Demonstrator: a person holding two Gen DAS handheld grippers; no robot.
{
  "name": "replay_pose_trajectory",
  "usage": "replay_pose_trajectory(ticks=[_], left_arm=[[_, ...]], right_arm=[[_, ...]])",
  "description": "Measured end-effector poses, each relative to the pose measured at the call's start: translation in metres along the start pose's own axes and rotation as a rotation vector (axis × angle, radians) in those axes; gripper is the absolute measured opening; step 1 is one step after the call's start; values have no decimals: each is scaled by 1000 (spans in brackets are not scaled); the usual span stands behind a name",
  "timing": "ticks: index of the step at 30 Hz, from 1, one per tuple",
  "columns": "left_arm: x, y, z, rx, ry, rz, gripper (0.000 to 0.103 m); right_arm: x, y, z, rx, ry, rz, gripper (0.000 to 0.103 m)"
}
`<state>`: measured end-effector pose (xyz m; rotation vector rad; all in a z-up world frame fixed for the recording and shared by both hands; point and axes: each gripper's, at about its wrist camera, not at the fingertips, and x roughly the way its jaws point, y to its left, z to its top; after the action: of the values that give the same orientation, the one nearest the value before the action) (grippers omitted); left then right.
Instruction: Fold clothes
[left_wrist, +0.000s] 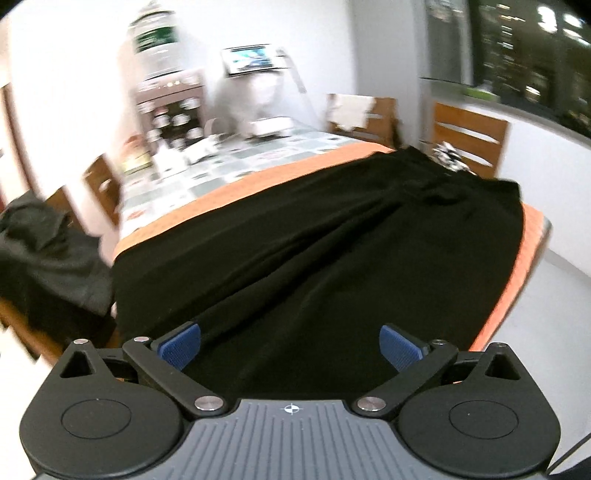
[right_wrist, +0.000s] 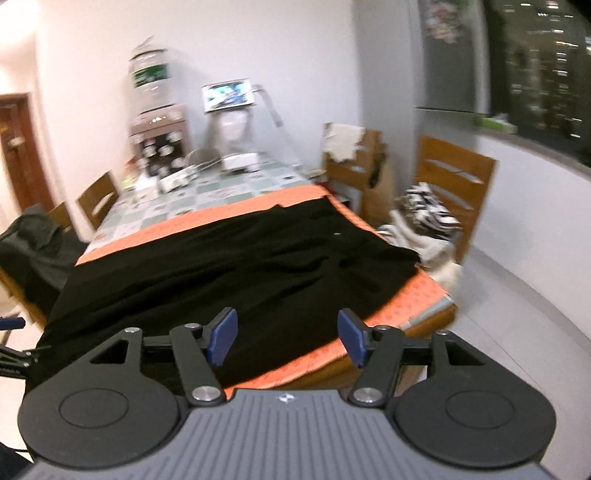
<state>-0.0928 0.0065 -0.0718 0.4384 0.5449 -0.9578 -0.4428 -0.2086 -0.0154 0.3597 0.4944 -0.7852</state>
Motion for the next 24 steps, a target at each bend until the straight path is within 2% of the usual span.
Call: replay_pose_trajectory(ticks=[4,8,11,18,24], left_arm=[[-11,-22,3,-63,19,80,103],[-10,-38,8,-119,42,118,103],[5,-47,18,-138,53,149,103],[51,-68,50,-166,38,191,103],[83,-103,74,-178,65,243,103]], right_arm=[[35,-35,24,-85,29,94,68],[74,-61,47,-169,52,165,70],[109,-81,64,-246,73,220,70],[179,-100,78,-423,127,332,70],[230,-114,90,-546,172,540,70]])
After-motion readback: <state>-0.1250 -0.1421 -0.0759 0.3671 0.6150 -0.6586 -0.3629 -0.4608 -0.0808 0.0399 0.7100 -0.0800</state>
